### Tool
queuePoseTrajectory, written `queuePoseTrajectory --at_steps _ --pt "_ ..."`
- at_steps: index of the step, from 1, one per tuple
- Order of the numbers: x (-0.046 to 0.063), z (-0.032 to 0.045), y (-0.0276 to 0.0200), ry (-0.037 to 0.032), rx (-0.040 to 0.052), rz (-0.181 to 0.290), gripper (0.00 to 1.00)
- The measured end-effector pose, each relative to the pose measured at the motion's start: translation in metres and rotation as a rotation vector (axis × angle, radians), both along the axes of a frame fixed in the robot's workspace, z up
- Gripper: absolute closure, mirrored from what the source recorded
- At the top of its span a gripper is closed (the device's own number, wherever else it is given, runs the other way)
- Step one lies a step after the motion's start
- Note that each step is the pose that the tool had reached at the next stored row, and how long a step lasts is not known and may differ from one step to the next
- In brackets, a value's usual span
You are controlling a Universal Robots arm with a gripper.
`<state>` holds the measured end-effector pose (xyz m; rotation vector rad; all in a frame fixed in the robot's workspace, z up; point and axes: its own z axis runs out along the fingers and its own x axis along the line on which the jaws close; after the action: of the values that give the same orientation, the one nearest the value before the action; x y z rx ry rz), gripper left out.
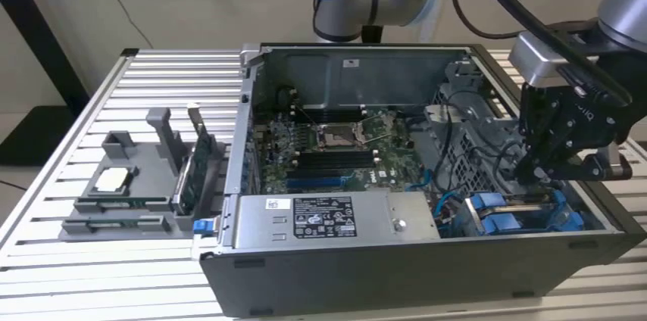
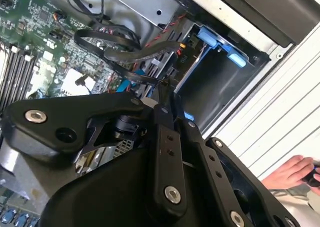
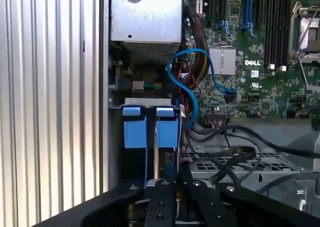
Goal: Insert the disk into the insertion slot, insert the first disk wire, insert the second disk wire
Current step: 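Insert the second disk wire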
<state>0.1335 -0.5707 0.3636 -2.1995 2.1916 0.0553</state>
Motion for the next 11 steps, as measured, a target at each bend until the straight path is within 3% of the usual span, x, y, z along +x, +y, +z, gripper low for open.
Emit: queuePoseTrajectory --at_steps 2,3,4,5,6,8,11 --pt "0.0 -0.0013 0.0004 0.0002 -0.0121 0.0 0.85" --pt "0.0 -0.0024 0.0012 0.0005 -0.0286 0.0 0.85" --pt "0.0 -0.0027 0.0014 0.0006 -0.0329 0.0 0.85" --pt "-0.001 -0.0029 0.0053 0.0005 -0.0976 0.0 0.85" --pt "-0.002 -0.0042 0.0113 0.0006 -0.1245 0.0 0.85" --pt "-0.002 -0.0075 0.0177 0.0009 -0.1301 0.0 0.85" --pt "-0.002 -0.0103 0.0178 0.0029 -0.1302 0.0 0.85"
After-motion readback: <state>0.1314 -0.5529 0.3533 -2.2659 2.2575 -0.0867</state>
